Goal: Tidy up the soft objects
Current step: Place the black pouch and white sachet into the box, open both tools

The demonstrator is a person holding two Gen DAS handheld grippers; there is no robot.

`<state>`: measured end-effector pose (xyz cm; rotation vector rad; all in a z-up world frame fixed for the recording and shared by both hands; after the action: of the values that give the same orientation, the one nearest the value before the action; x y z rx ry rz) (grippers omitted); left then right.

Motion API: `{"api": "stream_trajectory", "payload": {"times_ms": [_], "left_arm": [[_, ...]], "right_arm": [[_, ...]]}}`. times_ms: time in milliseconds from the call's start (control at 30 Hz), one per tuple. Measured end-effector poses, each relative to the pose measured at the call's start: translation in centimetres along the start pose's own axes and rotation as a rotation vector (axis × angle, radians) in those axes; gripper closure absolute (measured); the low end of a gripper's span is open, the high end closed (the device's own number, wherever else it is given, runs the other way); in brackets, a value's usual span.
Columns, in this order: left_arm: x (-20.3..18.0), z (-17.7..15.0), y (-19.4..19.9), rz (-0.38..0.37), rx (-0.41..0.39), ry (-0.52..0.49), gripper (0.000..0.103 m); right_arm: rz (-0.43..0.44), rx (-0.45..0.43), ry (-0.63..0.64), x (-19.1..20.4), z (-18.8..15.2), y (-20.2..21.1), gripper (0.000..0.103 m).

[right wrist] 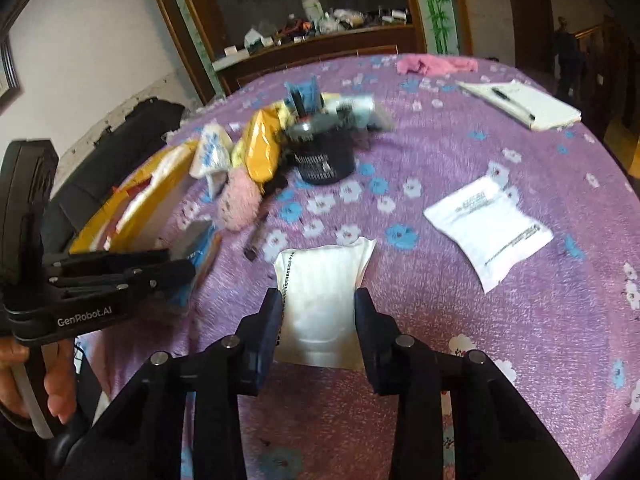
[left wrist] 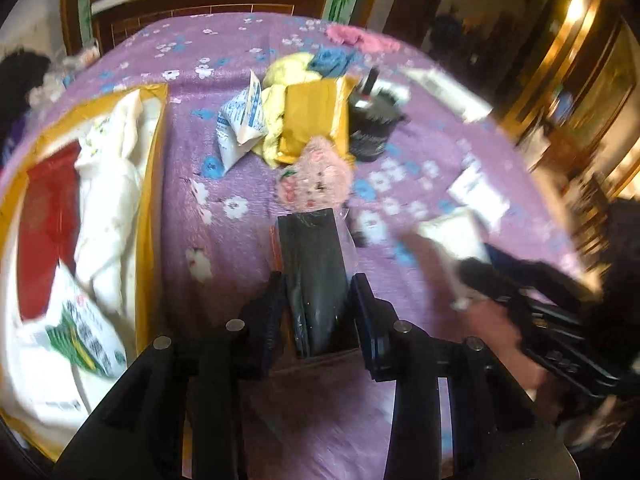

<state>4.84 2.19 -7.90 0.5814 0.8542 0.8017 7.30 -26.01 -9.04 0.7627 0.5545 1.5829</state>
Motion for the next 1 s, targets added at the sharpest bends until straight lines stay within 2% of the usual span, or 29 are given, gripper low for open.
{"api": "stream_trajectory", "payload": {"times_ms": [167,267,367,433,633,800,1000], "left_arm": [[-0.8,-0.8,5.6,-0.161,-0.113,0.059,0.07],[-0.4,-1.0,9.9,-0.191,-0.199,0.086,0.07],[1.2,-1.1,13.9,-0.14,-0.266,0.104,0.07],[2.7,-1.5,15.6,-0.066,-0.296,0.114,0.07],[8.3,-2.8,17.3,0.112,-0.313,0.17,0.07],[11.3,-3.9,15.3,0.155,-0.248,0.203,0.07],[13.0,-4.7,13.1,0.177,-0.185,0.218,0.07]], "right_arm": [[0.088,-0.039,-0.006,1.7,0.5,1.1,0.067],[0.161,-0.045,0.001,3.7,0.7,1.7,0.066],[0.223,-0.049,0.022,6.1,1.2,2.1,0.066],[0.264,-0.054,0.049,8.0,1.6,2.3,0.066],[0.351,-0.057,0.143,14.3,2.9,1.8,0.066],[0.374,-0.04,0.207,18.2,3.6,0.2,0.066],[0.32,-0.01,0.243,20.8,4.6,-2.9,0.066]]}}
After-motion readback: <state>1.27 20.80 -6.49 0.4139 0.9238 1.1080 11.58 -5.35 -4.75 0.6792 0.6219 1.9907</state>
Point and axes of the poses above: each gripper's, at about its wrist camera, not at the fingertips, and y roughly against the way its jaws point, x to its left, z to its top, the point moved 2 cm from there along -y, roughly the way its jaws point, and after that the axes turned 13 degrees about -z, right-handed, at the moved point
